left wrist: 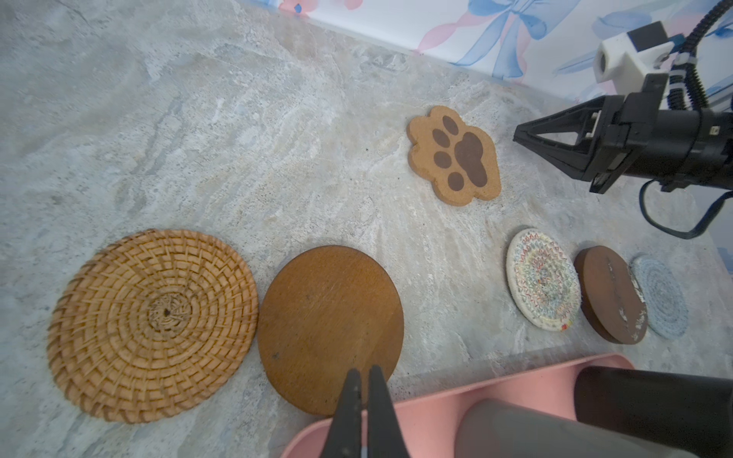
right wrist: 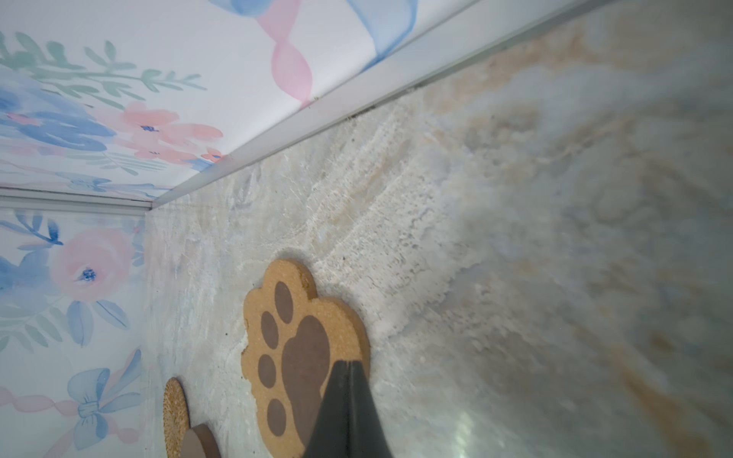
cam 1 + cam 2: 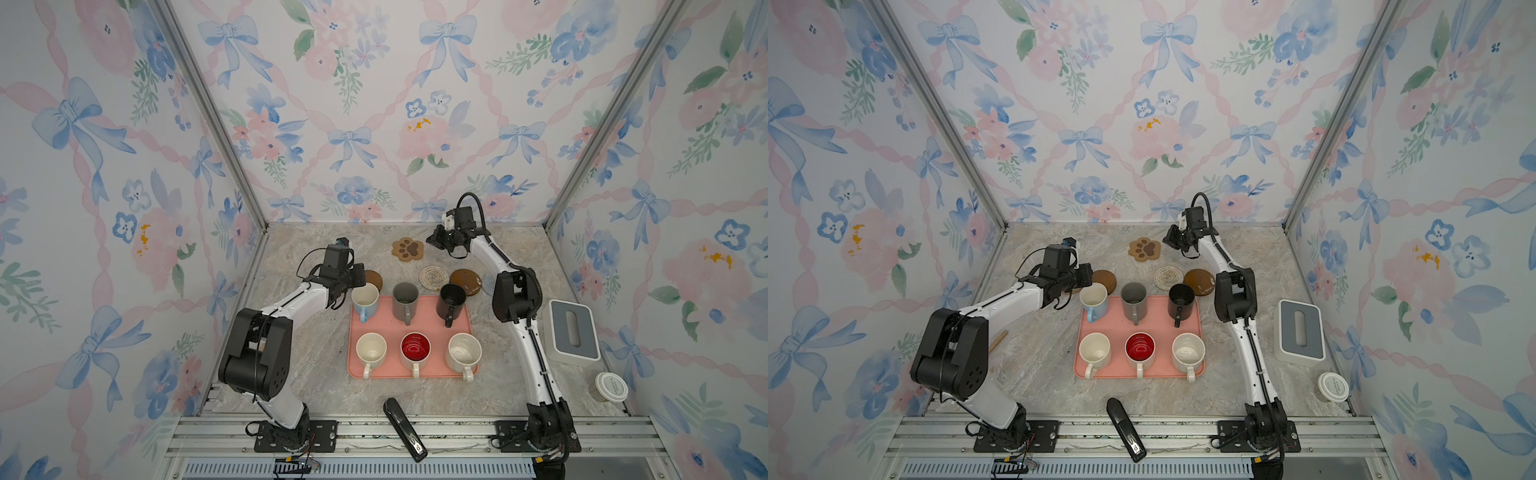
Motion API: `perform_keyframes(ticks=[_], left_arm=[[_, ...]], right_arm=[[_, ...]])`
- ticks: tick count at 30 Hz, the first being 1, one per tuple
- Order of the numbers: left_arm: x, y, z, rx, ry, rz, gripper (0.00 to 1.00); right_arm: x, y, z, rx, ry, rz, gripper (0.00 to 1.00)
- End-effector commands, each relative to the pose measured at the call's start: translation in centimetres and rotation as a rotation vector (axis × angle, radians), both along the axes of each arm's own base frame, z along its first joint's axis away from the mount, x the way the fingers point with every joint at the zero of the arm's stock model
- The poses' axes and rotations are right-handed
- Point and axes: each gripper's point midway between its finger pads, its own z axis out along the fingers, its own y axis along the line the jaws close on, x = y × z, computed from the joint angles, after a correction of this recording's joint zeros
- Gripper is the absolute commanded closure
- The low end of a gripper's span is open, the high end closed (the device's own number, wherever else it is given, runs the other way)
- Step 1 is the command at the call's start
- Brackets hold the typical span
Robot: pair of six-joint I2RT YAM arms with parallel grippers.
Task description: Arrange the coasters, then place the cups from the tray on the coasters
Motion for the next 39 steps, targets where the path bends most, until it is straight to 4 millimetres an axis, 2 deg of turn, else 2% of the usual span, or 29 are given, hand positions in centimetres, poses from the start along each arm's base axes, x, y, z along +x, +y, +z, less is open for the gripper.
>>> perform_keyframes(ticks=[1,11,20,27,32,39], left_arm=[[-0.3,-0.4,1.1,-0.028,-0.025,-0.008,1.0],[-1.0,-0.4,2.4,-0.05,-0.051,-0.01,1.0],[-1.4,-0.4,3.7,-0.057,-0.08,-0.017,1.0],[-1.5,-0.3,3.8,-0.055,-0.085,-0.018,1.0],[-1.6,-0.3,3.9,-0.057,-0.085,-0.02,1.0],[-1.9,-0.4,3.9,-0.06,-0.087,-0.026,1.0]], right_arm=[[2.2,0.0,0.1,0.079,-0.039,-0.074,1.0],[3.7,0.7,-1.5,0.164,-0.053,-0.122,1.0],[3.3,1.8,-2.5,0.202,-0.033,-0.097,1.0],[0.8,4.0,-3.2,0.17,0.017,0.029,1.0],[-1.5,4.3,-3.7,0.129,0.069,0.117,1.0],[-4.6,4.6,-3.3,0.059,0.118,0.236,1.0]])
